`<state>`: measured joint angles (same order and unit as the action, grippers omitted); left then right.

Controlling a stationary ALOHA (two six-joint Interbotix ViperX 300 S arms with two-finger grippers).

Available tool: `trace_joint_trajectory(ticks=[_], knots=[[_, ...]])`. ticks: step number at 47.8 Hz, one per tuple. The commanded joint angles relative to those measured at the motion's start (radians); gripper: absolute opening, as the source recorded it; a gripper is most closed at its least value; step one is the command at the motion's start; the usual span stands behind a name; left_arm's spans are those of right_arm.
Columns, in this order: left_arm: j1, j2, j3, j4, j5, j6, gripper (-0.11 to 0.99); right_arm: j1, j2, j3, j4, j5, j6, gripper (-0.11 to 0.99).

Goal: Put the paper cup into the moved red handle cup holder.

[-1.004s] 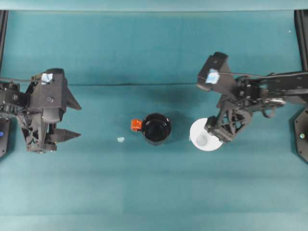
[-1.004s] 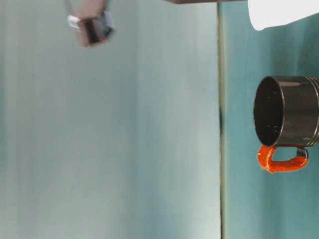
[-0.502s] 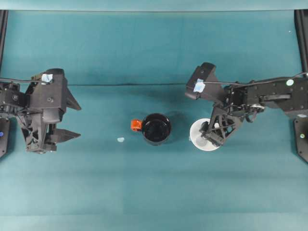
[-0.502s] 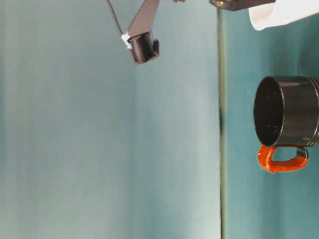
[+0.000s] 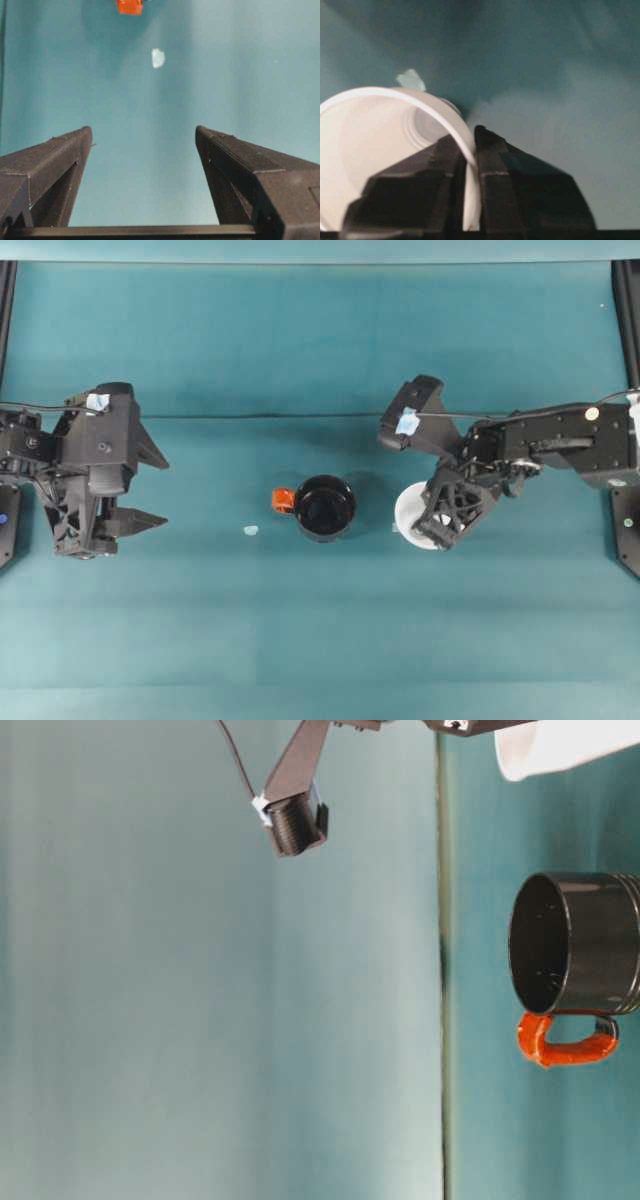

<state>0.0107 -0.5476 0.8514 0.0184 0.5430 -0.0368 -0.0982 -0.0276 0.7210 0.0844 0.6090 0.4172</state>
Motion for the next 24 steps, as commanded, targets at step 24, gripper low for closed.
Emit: trace_joint_trajectory(ticks=[24], knots=[[0.000, -0.002, -0.015, 0.003, -0.006, -0.002, 0.90, -0.043, -0.127, -0.229, 0.009, 0.216, 0.000, -0.10]])
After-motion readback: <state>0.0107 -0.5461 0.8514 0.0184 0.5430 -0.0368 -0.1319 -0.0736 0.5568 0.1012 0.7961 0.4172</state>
